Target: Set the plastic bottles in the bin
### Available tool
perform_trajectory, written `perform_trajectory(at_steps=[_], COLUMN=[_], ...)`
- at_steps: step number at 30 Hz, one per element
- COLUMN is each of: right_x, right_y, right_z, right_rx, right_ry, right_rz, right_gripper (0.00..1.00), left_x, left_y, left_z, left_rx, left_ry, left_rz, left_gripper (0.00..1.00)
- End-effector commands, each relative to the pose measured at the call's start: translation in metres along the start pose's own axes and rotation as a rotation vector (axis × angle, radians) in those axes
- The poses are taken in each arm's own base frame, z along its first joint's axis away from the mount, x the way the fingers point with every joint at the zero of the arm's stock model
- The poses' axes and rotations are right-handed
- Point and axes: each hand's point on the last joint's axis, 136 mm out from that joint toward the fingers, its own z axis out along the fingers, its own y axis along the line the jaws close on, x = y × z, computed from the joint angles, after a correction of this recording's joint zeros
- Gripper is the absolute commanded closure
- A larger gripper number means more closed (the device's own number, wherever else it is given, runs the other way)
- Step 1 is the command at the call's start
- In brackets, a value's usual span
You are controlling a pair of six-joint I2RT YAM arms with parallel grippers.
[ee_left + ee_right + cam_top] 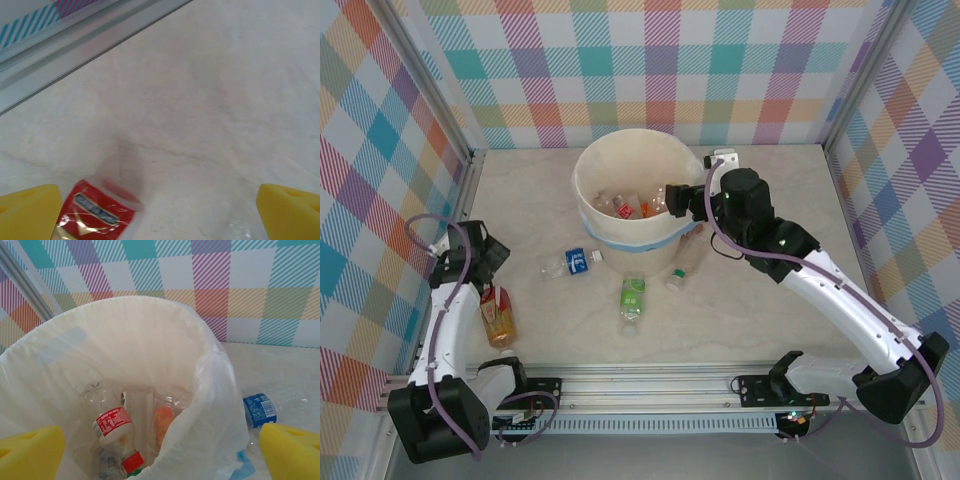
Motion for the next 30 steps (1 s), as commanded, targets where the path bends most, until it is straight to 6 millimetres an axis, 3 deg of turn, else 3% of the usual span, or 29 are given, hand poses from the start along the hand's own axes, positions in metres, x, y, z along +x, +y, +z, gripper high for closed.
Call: perform_trajectory(at_steps=[1,8,16,21,25,30], right_x=[-0.009,-0.005,0.002,0.005,0.006,0.012], right_y=[-0.010,-0.008,-0.008,-0.010,-0.012,-0.018], right_z=[-0.010,-0.006,0.002,0.006,0.005,0.002], right_rx=[0.036,0.021,0.031,0.045,0.056,0.077], right_ry=[-0.044,-0.039,-0.015,-0.011,-0.013,-0.013], right_rz=[0.057,0.123,0.135,0.128,0.123,0.123], right_gripper=[0.00,0.00,0.00,0.00,0.00,0.00], left_x=[0.014,0.061,0.096,0.106,0.108,0.092], left_y=[0.007,0.033,0.030,0.022,0.009,-0.008], left_z=[0.009,0.030,0.048,0.059,0.062,0.060], left_rx=[0.017,-0.033,0.015,0.045,0.121,0.196], left_ry=[0.046,0.166,0.286,0.335,0.347,0.292], left_rz=[-0.014,-0.035,-0.052,-0.037,-0.047,-0.067], left_gripper=[0.00,0.00,0.00,0.02,0.12,0.27])
